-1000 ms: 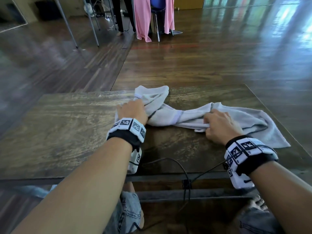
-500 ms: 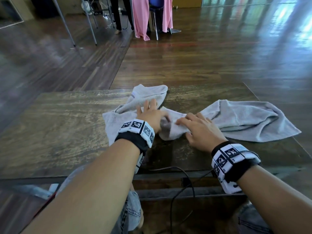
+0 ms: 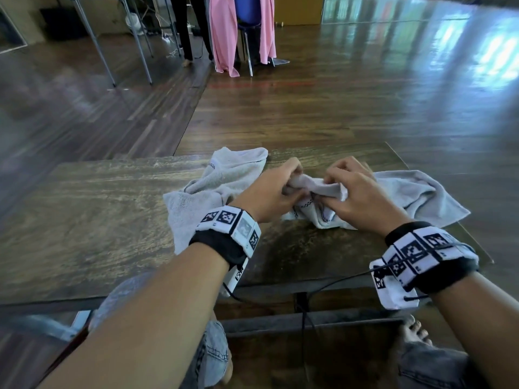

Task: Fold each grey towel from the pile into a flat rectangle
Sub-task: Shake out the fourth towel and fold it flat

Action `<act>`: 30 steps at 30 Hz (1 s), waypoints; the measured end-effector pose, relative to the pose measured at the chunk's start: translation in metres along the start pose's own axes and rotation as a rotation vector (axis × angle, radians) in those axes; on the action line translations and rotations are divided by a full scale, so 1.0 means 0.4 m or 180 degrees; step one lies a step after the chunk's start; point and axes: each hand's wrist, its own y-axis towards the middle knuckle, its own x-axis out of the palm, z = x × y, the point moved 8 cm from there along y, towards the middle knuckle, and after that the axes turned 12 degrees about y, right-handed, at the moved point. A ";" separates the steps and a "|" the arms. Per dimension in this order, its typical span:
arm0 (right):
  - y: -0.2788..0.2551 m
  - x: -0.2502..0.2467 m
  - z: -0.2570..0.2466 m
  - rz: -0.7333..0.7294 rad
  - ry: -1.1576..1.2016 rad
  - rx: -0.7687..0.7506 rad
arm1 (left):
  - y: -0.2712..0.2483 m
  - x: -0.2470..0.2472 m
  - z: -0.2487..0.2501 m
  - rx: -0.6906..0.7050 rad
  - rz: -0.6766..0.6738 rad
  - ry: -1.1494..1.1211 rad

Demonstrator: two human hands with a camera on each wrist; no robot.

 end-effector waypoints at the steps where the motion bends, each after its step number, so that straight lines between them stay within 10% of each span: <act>1: -0.009 -0.022 0.007 0.0079 -0.0157 -0.0047 | -0.004 -0.001 0.006 0.0011 -0.0010 0.0035; 11: -0.125 -0.160 0.016 0.0308 -0.0614 -0.0321 | -0.031 -0.176 -0.021 -0.0707 0.1717 0.1067; 22: -0.156 -0.343 0.207 0.1555 0.0442 0.0953 | 0.046 -0.038 -0.033 -0.1003 0.0341 -0.0972; 30: -0.147 -0.285 0.267 0.1137 0.1155 0.1304 | 0.066 -0.010 -0.043 -0.1395 0.0260 -0.0507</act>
